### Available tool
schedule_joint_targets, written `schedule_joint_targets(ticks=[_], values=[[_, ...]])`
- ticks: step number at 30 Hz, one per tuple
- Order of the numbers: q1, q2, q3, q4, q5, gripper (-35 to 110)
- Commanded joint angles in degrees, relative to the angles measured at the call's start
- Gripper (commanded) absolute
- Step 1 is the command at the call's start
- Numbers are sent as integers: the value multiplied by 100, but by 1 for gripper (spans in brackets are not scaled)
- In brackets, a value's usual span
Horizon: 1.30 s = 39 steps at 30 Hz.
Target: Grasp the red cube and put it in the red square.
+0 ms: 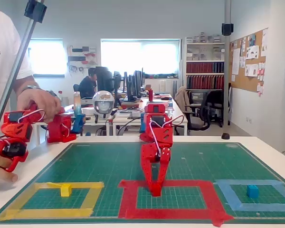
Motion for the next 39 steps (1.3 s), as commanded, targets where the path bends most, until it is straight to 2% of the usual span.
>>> schedule_joint_targets(ticks=[1,5,10,21,28,31,39], values=[[-132,105,-220,-26,-88,0],[-114,1081,993,132,-97,0],[-211,3366,3621,185,-79,0],[-123,10169,10459,141,-123,0],[-79,13430,14511,-1011,-123,0],[-18,14563,15697,-1389,-123,0],[105,16594,17561,-1371,-123,0]])
